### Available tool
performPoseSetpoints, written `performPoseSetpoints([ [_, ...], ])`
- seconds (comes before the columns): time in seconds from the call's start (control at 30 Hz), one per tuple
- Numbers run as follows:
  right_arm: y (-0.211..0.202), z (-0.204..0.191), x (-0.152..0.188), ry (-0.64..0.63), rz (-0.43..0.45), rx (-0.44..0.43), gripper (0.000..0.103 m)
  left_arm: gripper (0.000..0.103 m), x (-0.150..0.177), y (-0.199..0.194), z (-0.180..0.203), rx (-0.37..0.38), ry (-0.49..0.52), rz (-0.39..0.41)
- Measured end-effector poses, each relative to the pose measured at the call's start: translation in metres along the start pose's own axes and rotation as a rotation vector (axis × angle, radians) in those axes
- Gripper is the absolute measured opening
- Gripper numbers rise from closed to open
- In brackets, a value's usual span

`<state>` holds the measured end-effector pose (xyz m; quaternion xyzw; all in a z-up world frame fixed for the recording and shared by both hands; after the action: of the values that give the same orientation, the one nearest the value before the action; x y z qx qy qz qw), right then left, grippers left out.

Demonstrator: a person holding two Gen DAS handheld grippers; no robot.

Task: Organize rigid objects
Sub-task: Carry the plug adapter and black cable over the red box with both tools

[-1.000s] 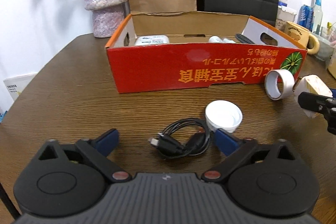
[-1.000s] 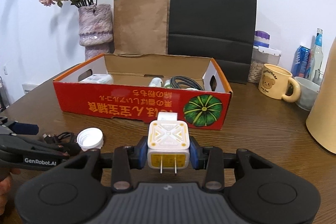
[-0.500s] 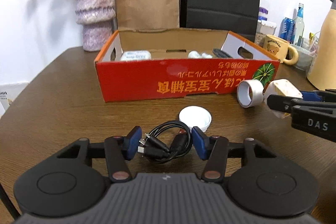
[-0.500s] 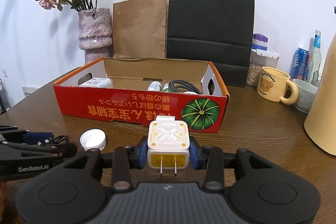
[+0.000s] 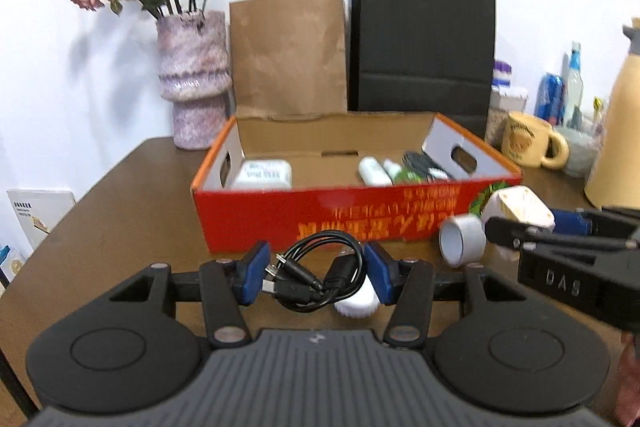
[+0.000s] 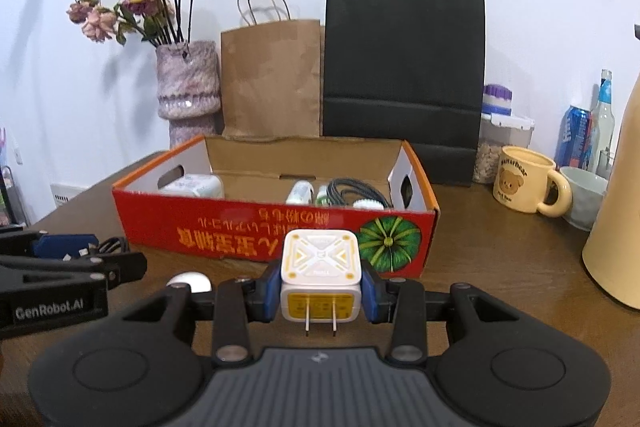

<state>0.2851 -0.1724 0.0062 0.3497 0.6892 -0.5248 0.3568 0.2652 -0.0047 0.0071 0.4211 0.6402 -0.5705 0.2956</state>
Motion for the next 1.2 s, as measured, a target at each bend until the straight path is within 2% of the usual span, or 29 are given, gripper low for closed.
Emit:
performPoseSetpoints([
  [0.43,0.022,-0.001,-0.033,0.006,0.106,0.001,0.038,0.053,-0.049,0.022,-0.008,-0.031,-0.100,0.092],
  [0.7,0.050,0.004,-0.053,0.020,0.136,0.028,0.038,0.053,-0.065,0.052,-0.015,-0.047,-0.123,0.088],
  [1.2,0.115,0.008,-0.082,0.011,0.117,0.018,0.038,0.053,-0.087,0.114,-0.024,-0.072,-0.096,0.076],
])
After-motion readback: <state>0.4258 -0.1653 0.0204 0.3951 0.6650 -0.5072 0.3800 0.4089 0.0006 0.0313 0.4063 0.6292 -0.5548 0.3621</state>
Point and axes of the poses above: each gripper's, at about its wrist camera, not at the fingertips, and y roughly the way its jaws point, z to its right, x to its underside, the point moved 3 cm from there along y, roughly the way its jaws point, and after that the axes turned 11 degrees about y, right-handed, at the moved point
